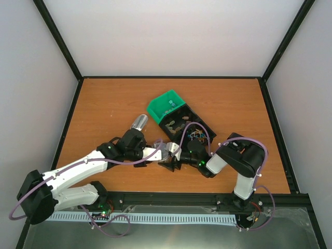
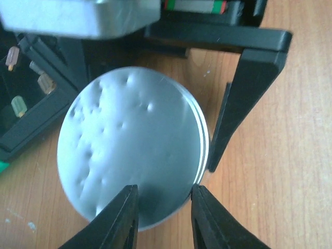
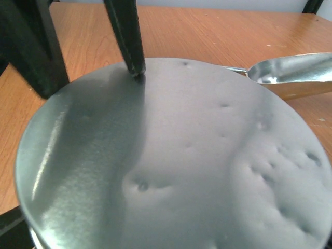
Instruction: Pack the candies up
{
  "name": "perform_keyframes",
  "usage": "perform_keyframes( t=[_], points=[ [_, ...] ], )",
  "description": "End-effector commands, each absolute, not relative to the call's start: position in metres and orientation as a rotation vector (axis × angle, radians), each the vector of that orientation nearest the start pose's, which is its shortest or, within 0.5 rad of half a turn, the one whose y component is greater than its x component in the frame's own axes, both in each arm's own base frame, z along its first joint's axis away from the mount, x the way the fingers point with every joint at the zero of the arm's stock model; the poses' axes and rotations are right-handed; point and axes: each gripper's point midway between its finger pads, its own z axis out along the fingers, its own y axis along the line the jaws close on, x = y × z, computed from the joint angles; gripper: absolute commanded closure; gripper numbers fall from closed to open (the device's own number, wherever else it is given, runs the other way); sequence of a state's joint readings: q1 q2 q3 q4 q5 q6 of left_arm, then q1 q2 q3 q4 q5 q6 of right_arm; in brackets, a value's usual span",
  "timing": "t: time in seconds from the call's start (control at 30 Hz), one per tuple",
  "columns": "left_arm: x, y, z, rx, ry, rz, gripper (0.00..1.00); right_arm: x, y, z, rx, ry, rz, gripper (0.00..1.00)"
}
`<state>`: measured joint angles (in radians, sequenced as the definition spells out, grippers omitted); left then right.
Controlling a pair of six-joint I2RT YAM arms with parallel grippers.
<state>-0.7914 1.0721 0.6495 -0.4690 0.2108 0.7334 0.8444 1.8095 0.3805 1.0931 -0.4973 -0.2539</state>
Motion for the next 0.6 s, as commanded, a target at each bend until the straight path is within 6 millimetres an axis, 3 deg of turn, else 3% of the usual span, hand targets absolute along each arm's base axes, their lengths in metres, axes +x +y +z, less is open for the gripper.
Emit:
perform_keyframes(
  t=[0.0,0.13,0.27,0.3,0.43,0.57],
  points=[
    [0.201,-0.195,0.088,1.729,1.891,-0.117,0.70,0.182,0.344,0.070,-1.352,1.379,0.884,0.37],
    [0.208,-0.183,0.089,1.694,1.931,-0.101,0.71,0.183,0.343,0.070,-1.339,1.391,0.880,0.38],
    [0.193,-0.193,0.112,1.719,1.814,-0.212,0.64,0.189,0.344,0.070,-1.315,1.414,0.869,0.38],
    [0.189,-0.197,0.119,1.713,1.785,-0.248,0.59,0.190,0.344,0.071,-1.309,1.419,0.865,0.38],
    [0.176,-0.216,0.145,1.630,1.845,-0.477,0.19,0.202,0.346,0.071,-1.265,1.460,0.837,0.38],
    [0.181,-0.232,0.154,1.501,1.937,-0.574,0.08,0.209,0.349,0.071,-1.236,1.478,0.827,0.37]
  ],
)
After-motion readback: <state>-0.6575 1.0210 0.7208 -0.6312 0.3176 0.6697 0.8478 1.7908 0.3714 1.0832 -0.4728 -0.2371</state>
